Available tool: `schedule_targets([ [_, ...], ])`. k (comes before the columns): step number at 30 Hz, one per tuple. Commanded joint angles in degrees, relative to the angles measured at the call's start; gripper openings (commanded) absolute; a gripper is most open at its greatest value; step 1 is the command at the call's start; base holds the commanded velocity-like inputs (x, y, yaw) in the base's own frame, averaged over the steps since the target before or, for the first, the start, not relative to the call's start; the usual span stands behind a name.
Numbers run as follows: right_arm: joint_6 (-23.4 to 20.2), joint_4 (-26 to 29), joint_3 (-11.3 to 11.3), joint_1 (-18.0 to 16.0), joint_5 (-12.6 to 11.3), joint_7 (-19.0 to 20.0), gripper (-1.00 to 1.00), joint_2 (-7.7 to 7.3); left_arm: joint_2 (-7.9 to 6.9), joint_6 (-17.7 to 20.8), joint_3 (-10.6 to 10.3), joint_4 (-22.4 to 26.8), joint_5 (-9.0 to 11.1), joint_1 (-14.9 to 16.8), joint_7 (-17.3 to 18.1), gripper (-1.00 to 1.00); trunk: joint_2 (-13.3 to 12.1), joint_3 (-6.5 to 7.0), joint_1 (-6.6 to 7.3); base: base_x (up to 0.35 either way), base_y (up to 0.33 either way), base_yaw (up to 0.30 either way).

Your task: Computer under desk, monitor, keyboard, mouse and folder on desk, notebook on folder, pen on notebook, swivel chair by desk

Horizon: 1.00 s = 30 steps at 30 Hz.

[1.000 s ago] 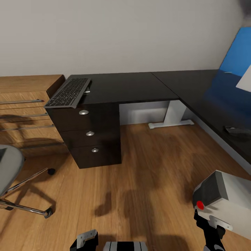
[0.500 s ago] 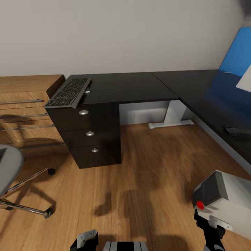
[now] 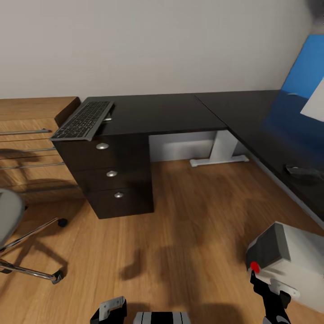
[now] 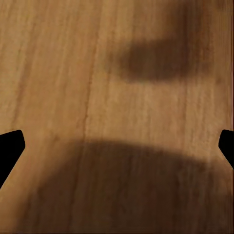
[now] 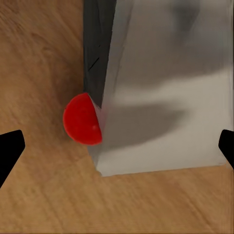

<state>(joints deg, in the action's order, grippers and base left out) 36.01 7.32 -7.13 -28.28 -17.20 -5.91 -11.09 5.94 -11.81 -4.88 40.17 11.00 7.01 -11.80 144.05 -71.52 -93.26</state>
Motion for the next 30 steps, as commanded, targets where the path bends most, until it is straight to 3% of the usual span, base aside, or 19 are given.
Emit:
schedule_targets([
  [1, 0.09, -0.02, -0.25, -0.02, 0.24, -0.07, 1.0, 0.02, -0.05, -0.24, -0.31, 0.0, 0.53, 0.02, -0.39, 1.0, 0.01, -0.04, 0.0, 0.092, -0.163, 0.0],
  [30, 0.09, -0.11, -0.16, -0.02, 0.24, -0.07, 1.0, 0.25, -0.13, -0.16, -0.21, -0.01, 0.63, 0.02, -0.42, 1.0, 0.01, -0.04, 0.0, 0.012, -0.041, 0.0],
])
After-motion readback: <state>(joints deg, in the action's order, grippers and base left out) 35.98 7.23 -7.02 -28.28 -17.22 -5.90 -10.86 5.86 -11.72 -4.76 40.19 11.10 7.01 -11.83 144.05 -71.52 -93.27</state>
